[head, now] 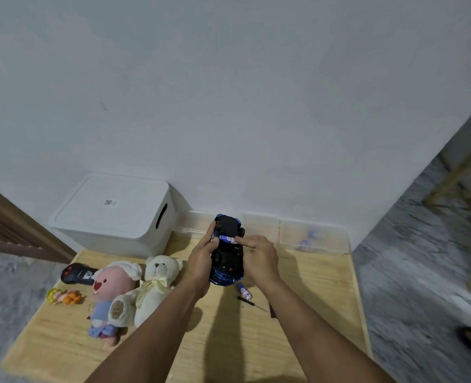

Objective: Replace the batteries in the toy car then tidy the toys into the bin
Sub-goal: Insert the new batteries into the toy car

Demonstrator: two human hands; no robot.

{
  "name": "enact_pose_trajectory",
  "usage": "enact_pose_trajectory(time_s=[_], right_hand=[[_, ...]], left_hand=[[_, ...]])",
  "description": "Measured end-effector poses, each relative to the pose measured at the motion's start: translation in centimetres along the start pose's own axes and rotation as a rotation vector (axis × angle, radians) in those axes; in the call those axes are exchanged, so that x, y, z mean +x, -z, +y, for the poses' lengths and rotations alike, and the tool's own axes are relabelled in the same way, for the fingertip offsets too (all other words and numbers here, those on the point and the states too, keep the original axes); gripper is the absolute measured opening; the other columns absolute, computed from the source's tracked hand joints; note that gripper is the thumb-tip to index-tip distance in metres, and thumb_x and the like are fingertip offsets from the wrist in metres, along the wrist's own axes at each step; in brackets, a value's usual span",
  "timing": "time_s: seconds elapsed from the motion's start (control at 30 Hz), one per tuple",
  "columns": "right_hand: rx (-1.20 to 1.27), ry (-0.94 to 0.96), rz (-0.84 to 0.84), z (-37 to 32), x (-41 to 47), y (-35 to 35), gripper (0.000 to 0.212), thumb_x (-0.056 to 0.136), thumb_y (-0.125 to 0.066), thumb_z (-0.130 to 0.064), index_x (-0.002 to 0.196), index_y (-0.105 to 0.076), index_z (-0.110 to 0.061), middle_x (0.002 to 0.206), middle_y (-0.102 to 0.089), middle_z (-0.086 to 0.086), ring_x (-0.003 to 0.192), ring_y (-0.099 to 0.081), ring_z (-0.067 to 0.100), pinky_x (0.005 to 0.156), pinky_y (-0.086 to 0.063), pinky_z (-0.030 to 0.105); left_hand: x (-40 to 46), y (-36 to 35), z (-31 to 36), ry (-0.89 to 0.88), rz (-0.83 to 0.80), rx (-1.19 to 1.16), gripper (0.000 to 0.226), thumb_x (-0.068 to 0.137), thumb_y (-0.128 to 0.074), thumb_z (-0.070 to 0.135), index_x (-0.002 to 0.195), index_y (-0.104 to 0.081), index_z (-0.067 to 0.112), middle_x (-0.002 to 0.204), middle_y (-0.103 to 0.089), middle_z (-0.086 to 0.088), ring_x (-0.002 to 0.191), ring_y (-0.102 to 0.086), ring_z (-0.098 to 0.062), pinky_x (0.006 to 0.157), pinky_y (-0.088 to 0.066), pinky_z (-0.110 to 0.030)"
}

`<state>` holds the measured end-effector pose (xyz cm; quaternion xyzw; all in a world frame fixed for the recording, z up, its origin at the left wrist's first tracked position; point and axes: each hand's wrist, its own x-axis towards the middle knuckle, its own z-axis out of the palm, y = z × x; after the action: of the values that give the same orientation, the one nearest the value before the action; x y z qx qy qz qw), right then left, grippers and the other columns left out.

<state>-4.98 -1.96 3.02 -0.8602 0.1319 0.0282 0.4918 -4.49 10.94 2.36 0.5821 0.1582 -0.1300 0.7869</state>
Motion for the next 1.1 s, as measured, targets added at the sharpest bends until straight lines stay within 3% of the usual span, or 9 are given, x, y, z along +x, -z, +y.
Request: enact_pose_trajectory(time_s=[0.2,0.4,0.47,0.67,0.77,0.87,0.93,1.0,1.1], right_hand=[[0.365,-0.142,0.081,-0.2,1.0,0.6,0.012,0.078,-0.075,-0.012,0.086,-0.079,-0.019,0.084,-0.074,-0.007,0.082,-0.068,0.009,0.079,-0.055,0.025],[0.576,-0.340,0.029,-0.6,1.6,1.0,0.013,0.069,-0.081,-0.004,0.080,-0.073,-0.004,0.073,-0.070,0.003,0.058,-0.060,0.010,0.054,-0.046,0.021],[0.606,-0.387,-0.005,-0.7,2.0,1.2,0.017,0.066,-0.082,-0.002,0.079,-0.071,-0.002,0.071,-0.070,0.006,0.057,-0.062,0.013,0.050,-0.045,0.022],[0.571,-0.413,-0.065,-0.8,2.9,1.6,0.019,0.065,-0.083,-0.002,0.080,-0.070,-0.001,0.072,-0.072,0.008,0.063,-0.067,0.019,0.059,-0.050,0.029],[0.555,-0.406,-0.104,0.1,3.0,1.2,0.015,0.071,-0.079,-0.008,0.079,-0.068,-0.006,0.070,-0.070,0.007,0.066,-0.066,0.021,0.056,-0.046,0.029],[0.349,-0.328,-0.067,2.1,2.6,0.4,0.002,0.075,-0.069,-0.012,0.074,-0.067,-0.013,0.078,-0.070,0.004,0.074,-0.066,0.020,0.065,-0.054,0.033],[0.098,-0.229,-0.112,3.6,2.1,-0.1,0.010,0.079,-0.066,-0.009,0.074,-0.069,-0.017,0.085,-0.071,-0.001,0.083,-0.066,0.016,0.077,-0.055,0.030],[-0.133,-0.165,-0.193,4.9,1.4,-0.8,0.013,0.079,-0.065,-0.007,0.076,-0.073,-0.017,0.088,-0.072,-0.003,0.085,-0.066,0.015,0.077,-0.053,0.025],[-0.340,-0.143,-0.261,6.0,0.7,-1.5,0.005,0.075,-0.071,-0.013,0.077,-0.075,-0.016,0.088,-0.073,0.000,0.084,-0.067,0.020,0.073,-0.055,0.028]], left_hand=[[0.0,-0.3,0.1,0.022,-0.046,-0.023,0.044,0.102,-0.033,0.020,0.138,-0.050,0.038,0.119,-0.069,-0.009,0.111,-0.064,-0.036,0.100,-0.046,-0.058],[-0.5,-0.5,0.7,-0.016,-0.031,0.020,0.045,0.100,-0.034,0.019,0.135,-0.052,0.041,0.112,-0.072,-0.010,0.108,-0.065,-0.039,0.096,-0.049,-0.058],[-0.6,-0.4,0.8,-0.026,-0.041,0.036,0.045,0.100,-0.033,0.019,0.131,-0.055,0.043,0.113,-0.072,-0.009,0.108,-0.064,-0.040,0.095,-0.049,-0.059],[-0.4,-0.5,0.9,-0.035,-0.068,0.103,0.048,0.099,-0.032,0.019,0.117,-0.061,0.052,0.112,-0.072,-0.007,0.105,-0.066,-0.038,0.093,-0.050,-0.059],[-0.2,-0.2,0.4,-0.020,-0.049,0.123,0.048,0.098,-0.032,0.019,0.116,-0.062,0.051,0.111,-0.072,-0.011,0.104,-0.065,-0.041,0.093,-0.050,-0.059],[-0.2,0.7,-0.2,-0.003,-0.006,0.144,0.049,0.097,-0.032,0.016,0.117,-0.062,0.049,0.111,-0.071,-0.015,0.095,-0.068,-0.037,0.089,-0.052,-0.054],[-0.3,1.5,-0.5,0.011,0.017,0.148,0.050,0.098,-0.032,0.013,0.111,-0.063,0.050,0.108,-0.072,-0.014,0.092,-0.069,-0.035,0.087,-0.053,-0.053],[-0.5,2.1,-0.9,0.021,0.018,0.146,0.049,0.099,-0.032,0.011,0.122,-0.059,0.045,0.110,-0.071,-0.014,0.098,-0.068,-0.037,0.090,-0.052,-0.055],[-0.7,2.4,-1.3,0.030,0.040,0.134,0.049,0.098,-0.033,0.009,0.127,-0.055,0.042,0.113,-0.071,-0.012,0.102,-0.067,-0.038,0.092,-0.051,-0.057]])
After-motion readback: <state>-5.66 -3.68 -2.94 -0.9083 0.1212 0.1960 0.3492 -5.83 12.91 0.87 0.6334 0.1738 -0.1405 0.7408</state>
